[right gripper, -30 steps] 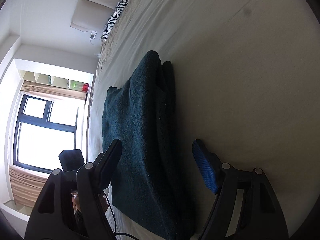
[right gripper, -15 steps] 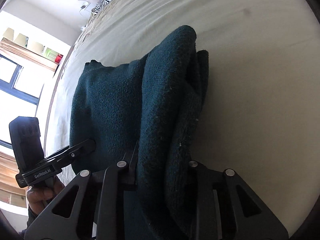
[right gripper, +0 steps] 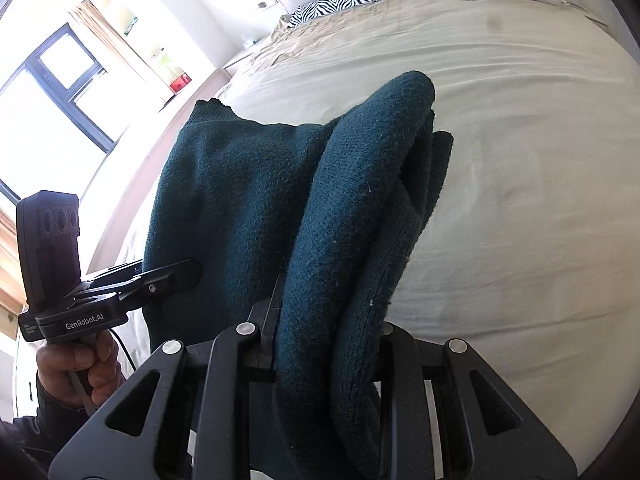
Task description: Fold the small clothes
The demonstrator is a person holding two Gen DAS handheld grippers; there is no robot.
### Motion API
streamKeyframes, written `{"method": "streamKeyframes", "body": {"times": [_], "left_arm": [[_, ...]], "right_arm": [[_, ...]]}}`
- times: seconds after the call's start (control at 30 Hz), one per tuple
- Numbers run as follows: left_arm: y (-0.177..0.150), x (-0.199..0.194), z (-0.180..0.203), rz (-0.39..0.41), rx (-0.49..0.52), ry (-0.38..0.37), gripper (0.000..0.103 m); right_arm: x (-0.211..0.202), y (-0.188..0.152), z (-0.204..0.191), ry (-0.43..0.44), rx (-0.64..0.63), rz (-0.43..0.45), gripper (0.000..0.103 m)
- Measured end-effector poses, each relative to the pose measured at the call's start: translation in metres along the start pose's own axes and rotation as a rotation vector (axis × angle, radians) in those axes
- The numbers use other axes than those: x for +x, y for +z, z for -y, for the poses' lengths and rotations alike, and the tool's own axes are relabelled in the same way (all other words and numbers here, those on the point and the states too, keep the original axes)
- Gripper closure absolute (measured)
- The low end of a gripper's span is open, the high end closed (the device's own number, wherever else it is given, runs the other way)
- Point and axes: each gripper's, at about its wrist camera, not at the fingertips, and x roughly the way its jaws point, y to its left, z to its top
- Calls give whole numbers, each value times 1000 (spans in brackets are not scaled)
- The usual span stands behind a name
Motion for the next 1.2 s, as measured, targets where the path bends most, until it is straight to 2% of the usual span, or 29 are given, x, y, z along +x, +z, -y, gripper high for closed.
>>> {"method": "streamKeyframes", "body": {"times": [0.1,0.2,0.37,0.43,0.53,0.67,0.73,0.9,1.03,1.2], "left_arm": [[-23,-16,-14,-4,-13,13,62],[-42,-17,-32,-19,-48,19,62],[-63,10,-68,-66,-115,23,62],[-71,26,-79,-88,-124,21,61],[-82,42,-93,-85,-149,11,54],[-89,44,-104,-58,-182,-27,41],[-94,42,-108,-49,-189,-29,38],[-105,32,-114,-29,-210,-29,38],[-112,25,-113,-10,-219,-19,38],[-116,13,-107,31,-206,4,38]], "right_arm": [[11,-20,-30,26,-8,-25,81],[26,-40,-43,62,8,-54,81],[57,-64,-48,98,47,-93,81],[76,-72,-38,91,82,-122,81],[98,-86,-15,102,163,-148,80],[111,-114,27,285,358,-126,73],[108,-121,35,312,391,-107,73],[95,-116,41,278,417,-48,64],[77,-126,45,242,427,-6,61],[58,-134,55,134,375,21,57]]}}
